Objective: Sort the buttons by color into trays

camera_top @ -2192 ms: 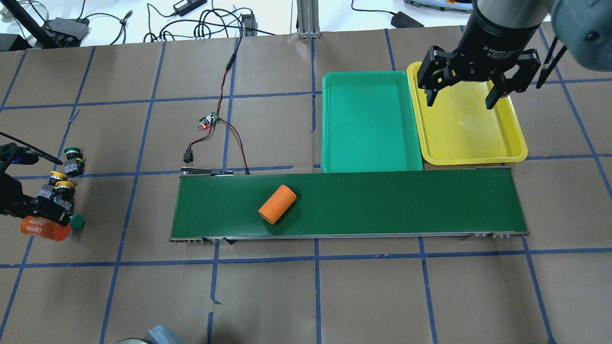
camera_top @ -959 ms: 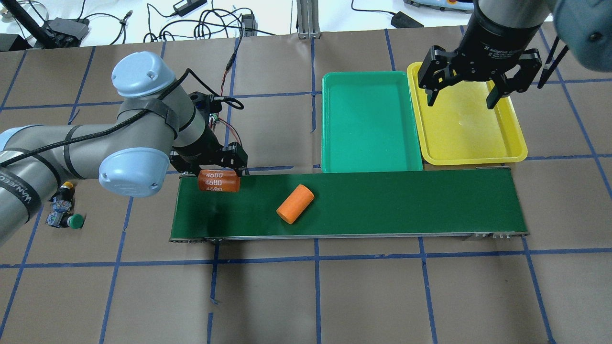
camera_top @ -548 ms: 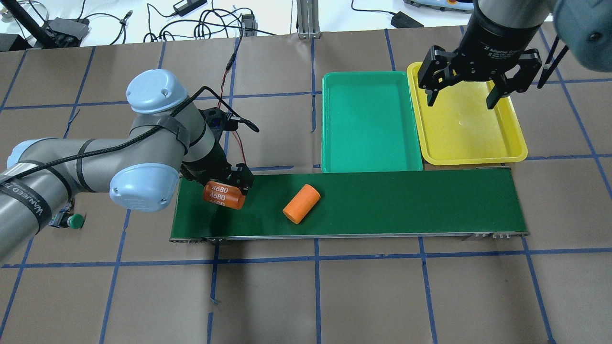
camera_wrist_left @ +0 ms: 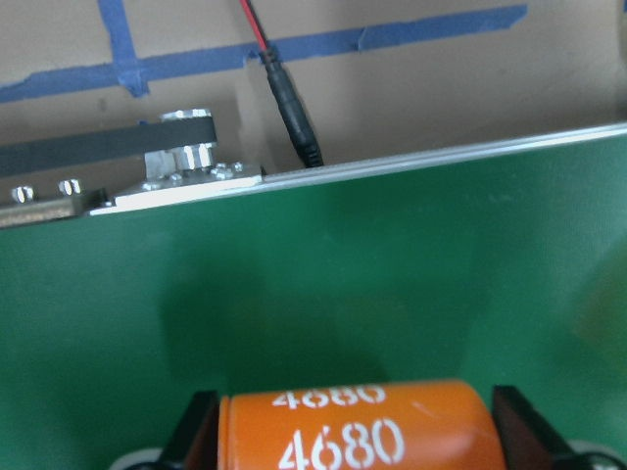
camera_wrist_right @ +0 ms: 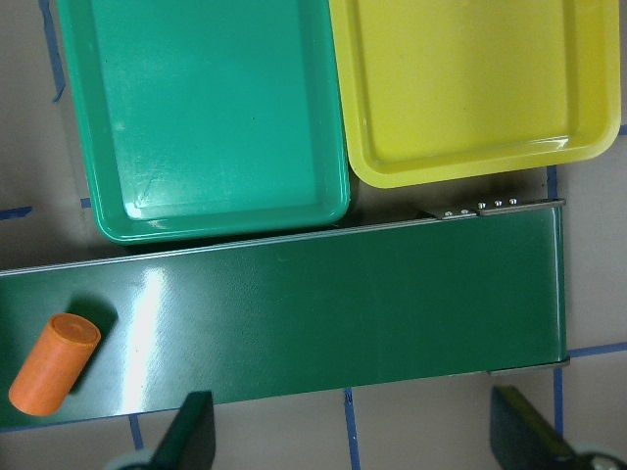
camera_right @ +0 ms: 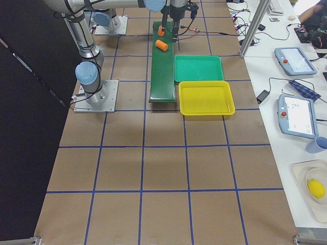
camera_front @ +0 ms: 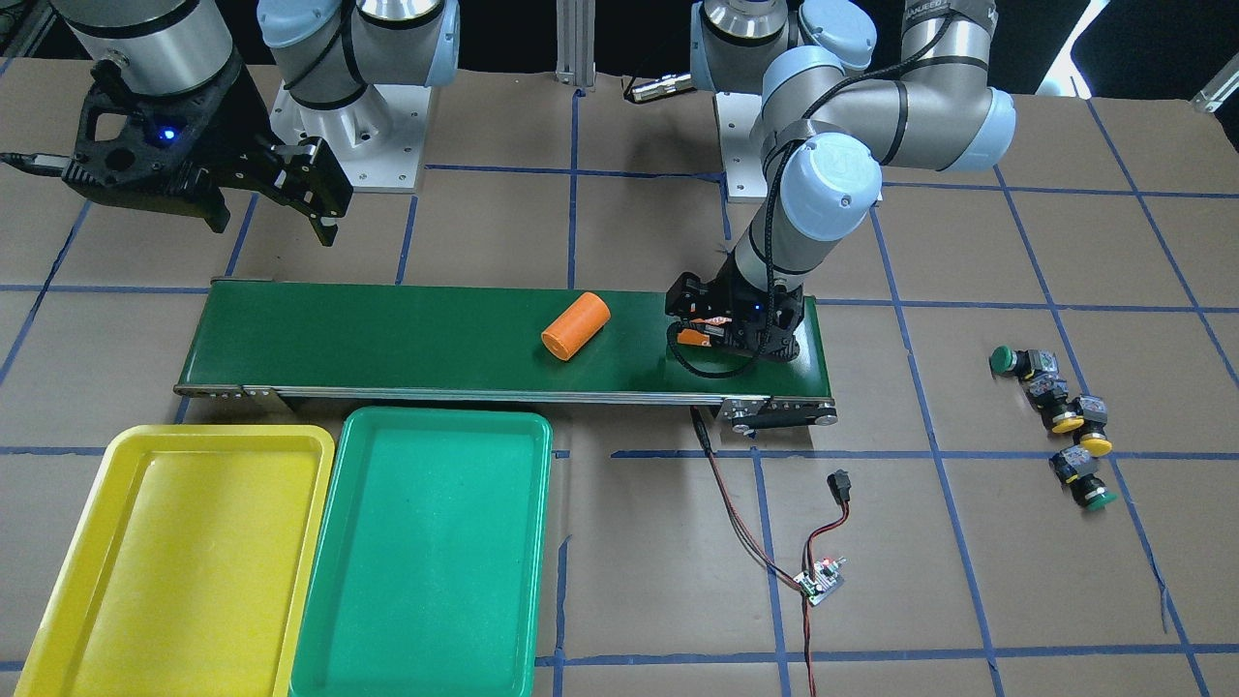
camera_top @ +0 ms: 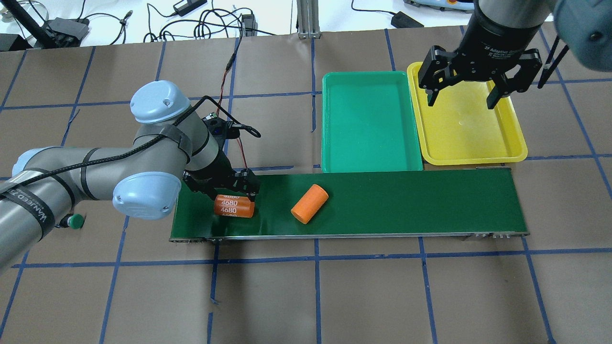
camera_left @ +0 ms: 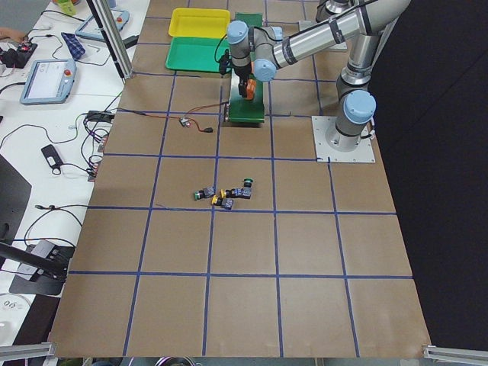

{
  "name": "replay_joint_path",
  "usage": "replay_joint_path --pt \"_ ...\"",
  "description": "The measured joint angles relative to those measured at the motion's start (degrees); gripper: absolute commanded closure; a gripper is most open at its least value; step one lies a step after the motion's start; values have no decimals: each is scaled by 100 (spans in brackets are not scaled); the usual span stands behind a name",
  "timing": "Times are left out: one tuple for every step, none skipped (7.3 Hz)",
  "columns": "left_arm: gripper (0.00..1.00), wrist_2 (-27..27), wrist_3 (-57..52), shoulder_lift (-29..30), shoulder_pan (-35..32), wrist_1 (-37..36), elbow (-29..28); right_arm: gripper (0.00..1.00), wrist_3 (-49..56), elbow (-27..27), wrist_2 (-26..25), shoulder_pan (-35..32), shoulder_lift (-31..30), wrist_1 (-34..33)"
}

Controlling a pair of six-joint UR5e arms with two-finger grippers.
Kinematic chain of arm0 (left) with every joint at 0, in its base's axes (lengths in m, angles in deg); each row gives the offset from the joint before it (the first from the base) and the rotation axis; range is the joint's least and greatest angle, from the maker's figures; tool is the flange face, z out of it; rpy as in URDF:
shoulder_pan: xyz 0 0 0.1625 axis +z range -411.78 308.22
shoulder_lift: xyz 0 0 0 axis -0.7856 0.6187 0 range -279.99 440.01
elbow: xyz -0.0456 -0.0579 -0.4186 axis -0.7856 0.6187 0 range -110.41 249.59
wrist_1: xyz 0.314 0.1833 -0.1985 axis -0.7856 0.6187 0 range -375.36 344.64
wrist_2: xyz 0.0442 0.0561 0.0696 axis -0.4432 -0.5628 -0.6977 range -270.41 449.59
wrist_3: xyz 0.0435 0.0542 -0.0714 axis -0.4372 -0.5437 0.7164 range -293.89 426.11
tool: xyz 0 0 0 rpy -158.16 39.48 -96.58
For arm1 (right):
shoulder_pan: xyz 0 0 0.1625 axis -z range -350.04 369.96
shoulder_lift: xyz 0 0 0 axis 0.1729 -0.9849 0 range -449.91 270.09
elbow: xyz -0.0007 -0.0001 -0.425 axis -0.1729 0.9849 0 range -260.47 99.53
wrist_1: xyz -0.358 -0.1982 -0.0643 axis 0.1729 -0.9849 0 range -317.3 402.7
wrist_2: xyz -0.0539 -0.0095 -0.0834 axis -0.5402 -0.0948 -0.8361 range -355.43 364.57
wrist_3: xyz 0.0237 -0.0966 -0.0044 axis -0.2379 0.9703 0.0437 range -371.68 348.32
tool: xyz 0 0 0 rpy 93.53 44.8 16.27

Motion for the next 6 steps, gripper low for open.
replay_joint_path --pt "0 -73 -207 -130 161 68 -28 0 0 0 0 0 0 0" --pt "0 -170 -582 -261 546 174 -38 0 0 -2 0 1 0 0" --pt "0 -220 -1042 -290 1189 244 -32 0 -1 -3 0 2 2 0" --pt "0 -255 -1666 -207 2092 253 -35 0 0 -2 0 2 6 2" --pt "0 -300 -2334 -85 2957 236 -51 0 0 -3 0 2 7 6" --pt "0 -389 -3036 94 3682 155 -107 0 -1 -5 0 2 8 6"
